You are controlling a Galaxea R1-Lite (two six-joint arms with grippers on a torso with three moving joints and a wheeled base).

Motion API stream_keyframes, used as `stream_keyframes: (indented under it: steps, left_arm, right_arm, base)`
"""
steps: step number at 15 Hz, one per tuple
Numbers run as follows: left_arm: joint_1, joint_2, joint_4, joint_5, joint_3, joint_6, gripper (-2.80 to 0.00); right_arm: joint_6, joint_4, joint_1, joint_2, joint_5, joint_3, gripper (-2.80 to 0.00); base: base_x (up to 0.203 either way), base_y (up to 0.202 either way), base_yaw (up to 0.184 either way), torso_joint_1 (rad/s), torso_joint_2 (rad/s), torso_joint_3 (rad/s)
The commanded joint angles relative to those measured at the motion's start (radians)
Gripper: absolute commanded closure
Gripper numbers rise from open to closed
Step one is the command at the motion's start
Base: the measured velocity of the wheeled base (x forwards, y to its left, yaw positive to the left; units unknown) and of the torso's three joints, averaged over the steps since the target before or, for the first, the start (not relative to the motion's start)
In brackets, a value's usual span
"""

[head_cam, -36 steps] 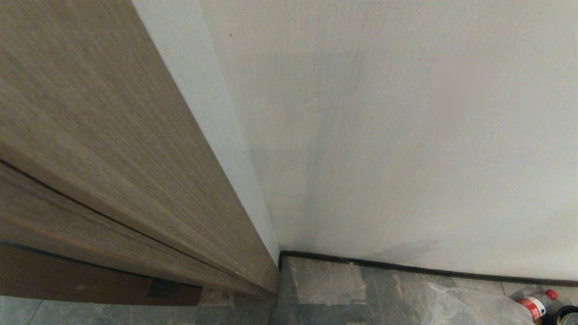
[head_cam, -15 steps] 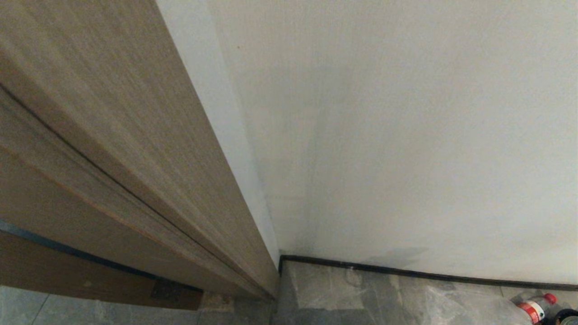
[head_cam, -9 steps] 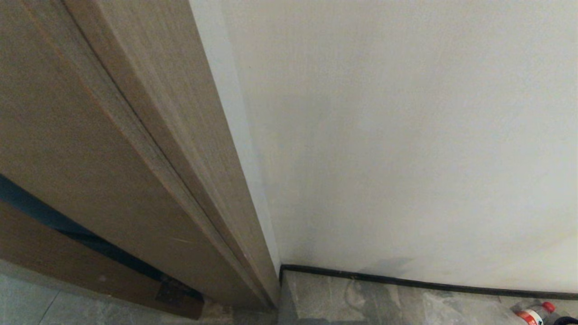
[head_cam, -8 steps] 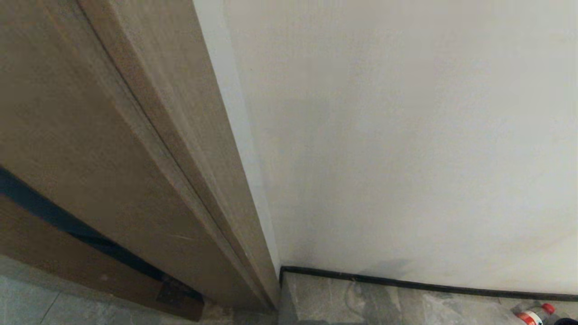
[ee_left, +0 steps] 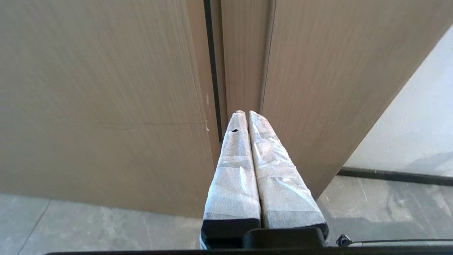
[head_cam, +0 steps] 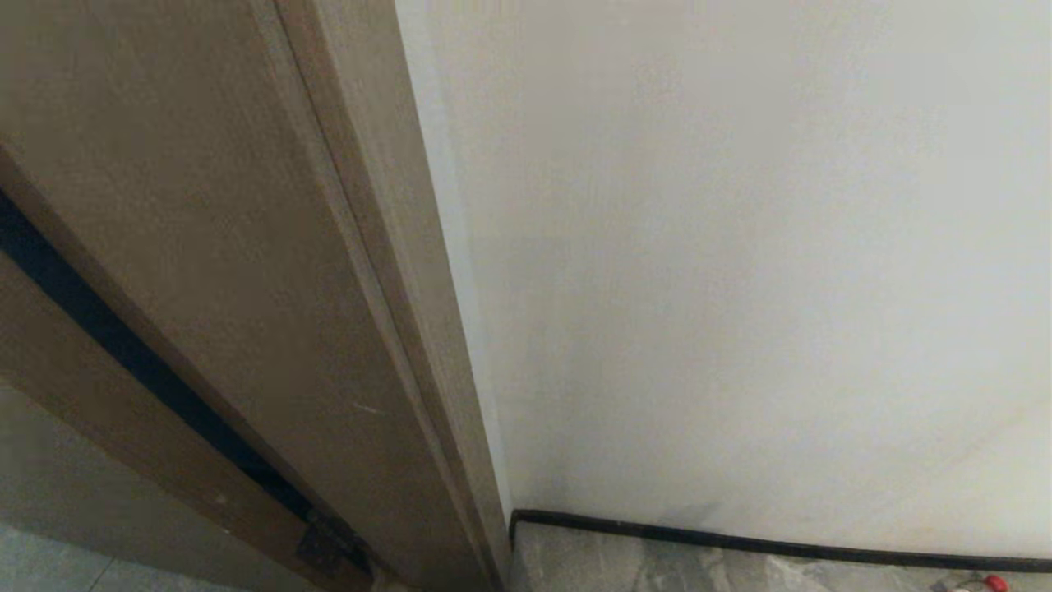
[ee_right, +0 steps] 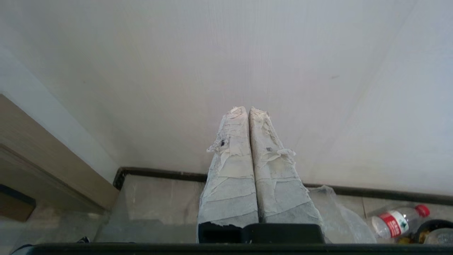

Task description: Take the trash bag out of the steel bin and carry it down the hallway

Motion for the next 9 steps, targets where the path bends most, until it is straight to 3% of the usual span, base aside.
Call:
stream_keyframes:
  steps: [1, 9]
  left_arm:
    - [0.0, 0.0, 0.0, 0.0, 0.003, 0.0, 0.0]
    - [0.0, 0.0, 0.0, 0.0, 0.003, 0.0, 0.0]
  right_arm:
    - [-0.001, 0.002, 0.0, 0.0, -0.001, 0.002, 0.0]
    - [-0.001, 0.0, 0.0, 0.0, -0.001, 0.002, 0.0]
  base:
    - [0.0, 0.0, 0.0, 0.002, 0.0, 0.198]
    - [0.0, 0.0, 0.0, 0.002, 0.0, 0.203]
